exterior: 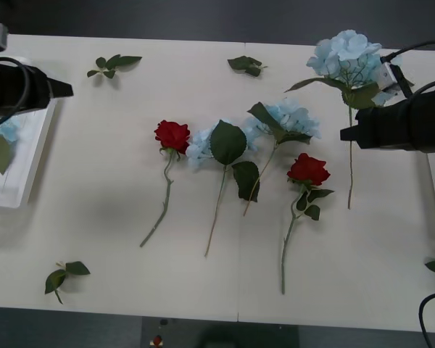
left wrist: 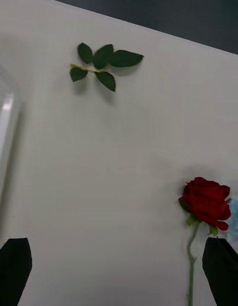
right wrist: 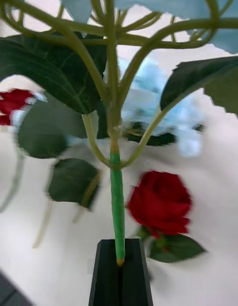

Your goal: Put the red flowers into the right box and the blue flowers into the left box

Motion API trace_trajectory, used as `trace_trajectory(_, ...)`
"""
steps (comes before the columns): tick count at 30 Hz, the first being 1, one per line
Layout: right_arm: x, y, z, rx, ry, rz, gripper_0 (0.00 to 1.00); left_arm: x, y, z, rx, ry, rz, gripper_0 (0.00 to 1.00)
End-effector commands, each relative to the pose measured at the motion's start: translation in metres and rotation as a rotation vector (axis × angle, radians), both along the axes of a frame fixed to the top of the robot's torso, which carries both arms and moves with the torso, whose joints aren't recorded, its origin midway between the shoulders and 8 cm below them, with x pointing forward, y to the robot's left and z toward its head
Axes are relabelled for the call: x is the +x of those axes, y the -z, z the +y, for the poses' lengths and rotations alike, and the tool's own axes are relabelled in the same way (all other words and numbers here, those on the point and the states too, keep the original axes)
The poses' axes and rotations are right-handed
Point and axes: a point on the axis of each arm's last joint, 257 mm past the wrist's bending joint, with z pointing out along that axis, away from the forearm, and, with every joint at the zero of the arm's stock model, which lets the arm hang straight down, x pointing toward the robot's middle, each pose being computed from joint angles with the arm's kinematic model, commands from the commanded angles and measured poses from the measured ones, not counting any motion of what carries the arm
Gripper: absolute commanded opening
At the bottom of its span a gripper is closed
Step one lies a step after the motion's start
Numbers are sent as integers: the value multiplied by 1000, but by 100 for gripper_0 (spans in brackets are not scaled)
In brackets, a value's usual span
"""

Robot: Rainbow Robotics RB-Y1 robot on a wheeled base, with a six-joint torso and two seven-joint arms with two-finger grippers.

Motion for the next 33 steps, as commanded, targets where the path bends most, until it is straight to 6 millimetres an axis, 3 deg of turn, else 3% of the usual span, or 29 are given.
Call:
trace_trajectory(1, -7, -53, 41, 75, -156, -102, 0, -2, -18, -42, -84, 39, -48, 100)
trace_trajectory(8, -30, -100, 82, 240, -293, -127, 0, -19, -21, -84, -164, 128, -80, 100)
trace_trajectory(13, -45, -136, 105, 352, -387, -168, 0, -46, -28, -123, -256, 230, -115, 100)
trace_trajectory(19, -54, -170, 124, 393, -480, -265, 0, -70, -35, -145, -255, 350, -139, 100)
trace_trajectory(27, -67, -211, 148, 464, -590, -392, 0, -101, -41, -159, -270, 510, -126, 100)
trace_trajectory(33, -81, -233, 163, 539, -647, -416, 0, -115, -59, -198, -357, 587, -192, 100)
